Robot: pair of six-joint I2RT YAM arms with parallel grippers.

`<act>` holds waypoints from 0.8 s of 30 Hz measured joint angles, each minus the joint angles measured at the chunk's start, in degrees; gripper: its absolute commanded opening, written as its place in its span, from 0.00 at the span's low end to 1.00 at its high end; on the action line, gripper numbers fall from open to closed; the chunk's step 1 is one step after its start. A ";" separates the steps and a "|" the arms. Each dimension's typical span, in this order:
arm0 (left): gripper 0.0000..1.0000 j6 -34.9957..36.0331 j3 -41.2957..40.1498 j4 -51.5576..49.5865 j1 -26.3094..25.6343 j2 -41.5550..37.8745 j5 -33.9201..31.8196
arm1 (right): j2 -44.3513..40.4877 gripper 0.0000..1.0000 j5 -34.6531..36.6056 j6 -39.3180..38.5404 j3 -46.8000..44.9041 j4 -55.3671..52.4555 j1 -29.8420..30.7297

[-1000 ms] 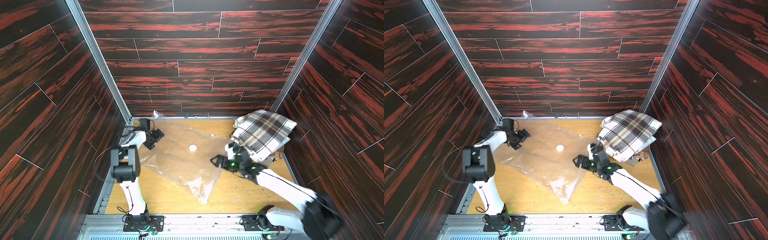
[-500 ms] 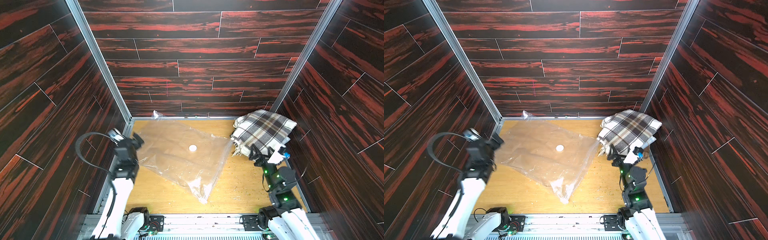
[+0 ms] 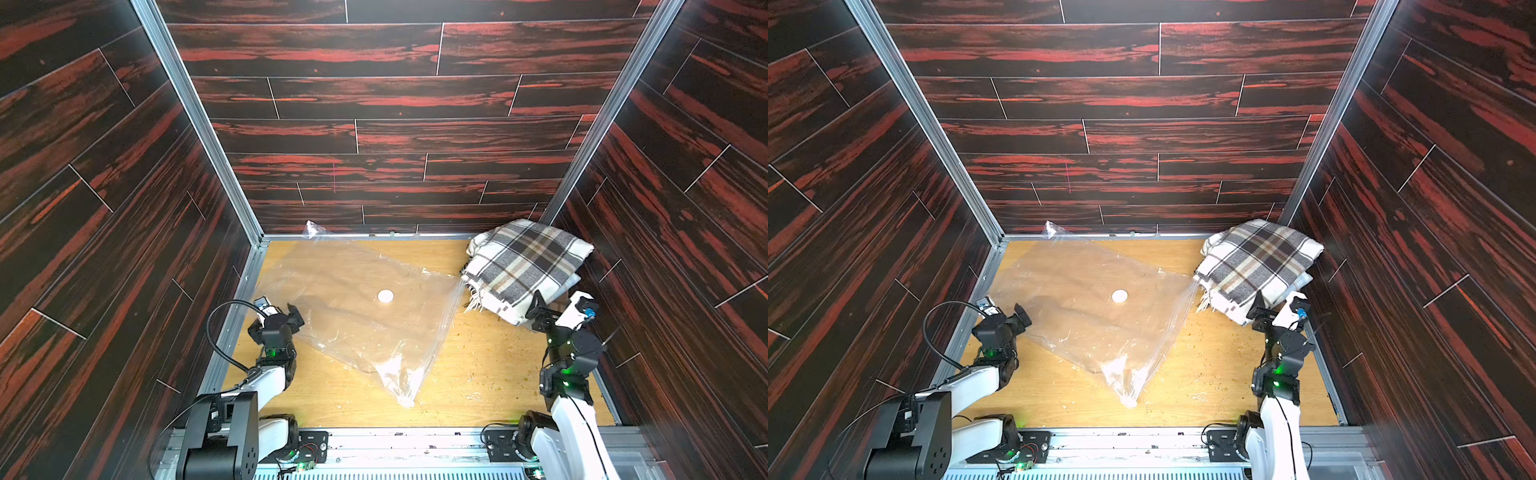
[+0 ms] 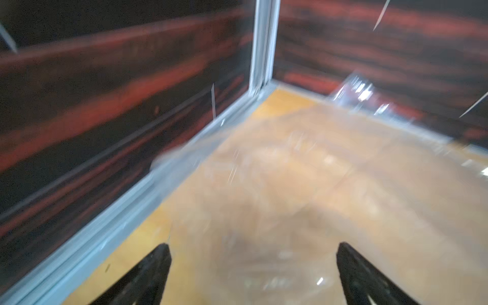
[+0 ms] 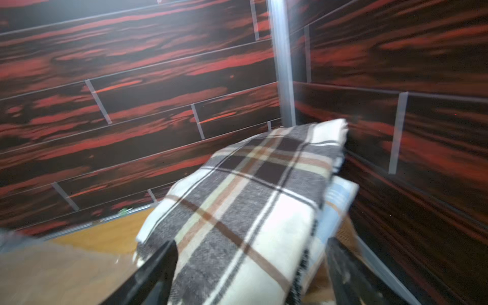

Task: Take the scarf out of the vacuum bag
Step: Reset both arms

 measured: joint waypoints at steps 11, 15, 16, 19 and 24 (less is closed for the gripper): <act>1.00 0.94 -5.22 12.00 -0.07 -0.63 1.11 | 27.06 0.98 -6.01 0.24 -7.87 27.87 -0.17; 1.00 0.87 -6.32 13.90 -0.11 -0.63 0.94 | 30.64 0.98 -7.58 0.33 -7.48 32.72 0.20; 1.00 0.87 -6.32 14.05 -0.11 -0.68 0.98 | 32.28 0.98 -7.67 0.15 -7.50 34.56 0.44; 1.00 0.92 -5.51 12.59 -0.11 -0.44 1.05 | 37.42 0.98 -7.34 0.02 -8.00 40.09 1.29; 1.00 1.90 -3.72 18.56 -0.26 10.67 2.40 | 43.04 0.98 -5.53 -1.75 -8.28 46.73 4.42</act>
